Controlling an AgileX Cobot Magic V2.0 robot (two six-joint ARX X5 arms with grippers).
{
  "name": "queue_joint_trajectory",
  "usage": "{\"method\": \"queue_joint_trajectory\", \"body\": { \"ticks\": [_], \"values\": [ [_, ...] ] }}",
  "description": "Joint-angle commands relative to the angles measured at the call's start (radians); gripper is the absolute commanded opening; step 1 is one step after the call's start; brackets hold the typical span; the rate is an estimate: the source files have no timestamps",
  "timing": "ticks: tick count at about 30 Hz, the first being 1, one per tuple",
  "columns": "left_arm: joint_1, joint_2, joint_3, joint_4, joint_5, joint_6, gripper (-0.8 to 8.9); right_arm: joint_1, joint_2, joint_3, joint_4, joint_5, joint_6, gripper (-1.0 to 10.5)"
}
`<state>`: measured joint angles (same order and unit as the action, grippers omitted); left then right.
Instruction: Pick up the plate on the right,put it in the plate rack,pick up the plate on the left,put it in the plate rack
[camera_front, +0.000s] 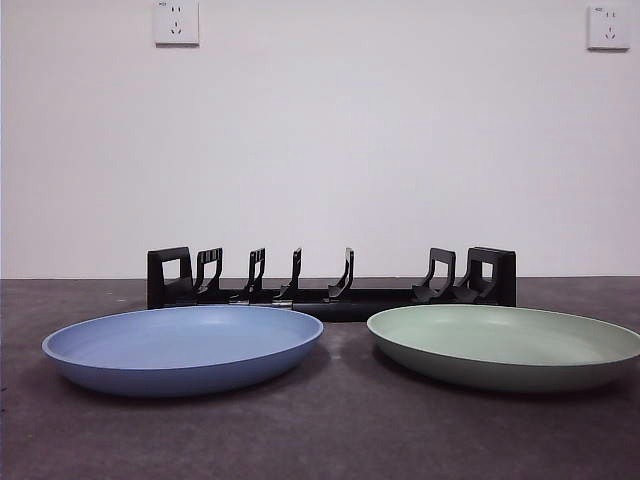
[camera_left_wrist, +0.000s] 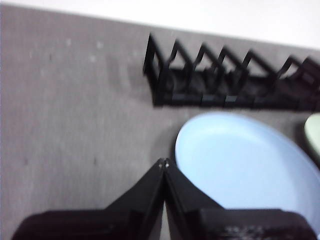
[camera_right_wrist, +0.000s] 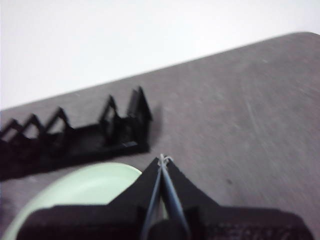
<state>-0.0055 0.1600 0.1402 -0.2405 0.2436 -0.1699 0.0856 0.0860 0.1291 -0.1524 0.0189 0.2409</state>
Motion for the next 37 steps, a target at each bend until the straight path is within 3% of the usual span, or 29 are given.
{"method": "queue_joint_trajectory", "body": {
  "ticks": [1,4,8,12,22,29,37],
  "values": [
    [0.002,0.036,0.067,-0.006,0.012,-0.013,-0.06,0.0,0.059,0.075,-0.001,-0.025,0.018,-0.1],
    [0.002,0.085,0.153,-0.028,0.049,-0.012,-0.06,0.0,0.143,0.172,-0.053,-0.078,0.007,-0.1],
    [0.002,0.147,0.276,-0.1,0.103,0.0,-0.06,0.0,0.252,0.33,-0.181,-0.158,-0.064,-0.1],
    [0.002,0.204,0.402,-0.187,0.209,0.031,-0.06,0.0,0.366,0.513,-0.326,-0.199,-0.113,-0.1],
    [-0.008,0.299,0.653,-0.389,0.266,0.19,-0.06,0.0,0.579,0.845,-0.582,-0.303,-0.183,-0.1],
    [-0.043,0.367,0.752,-0.463,0.341,0.227,-0.06,0.0,0.661,0.97,-0.761,-0.361,-0.279,-0.1],
    [-0.08,0.443,0.798,-0.477,0.341,0.228,-0.04,0.0,0.676,0.99,-0.798,-0.36,-0.295,-0.1]
  ]
}}
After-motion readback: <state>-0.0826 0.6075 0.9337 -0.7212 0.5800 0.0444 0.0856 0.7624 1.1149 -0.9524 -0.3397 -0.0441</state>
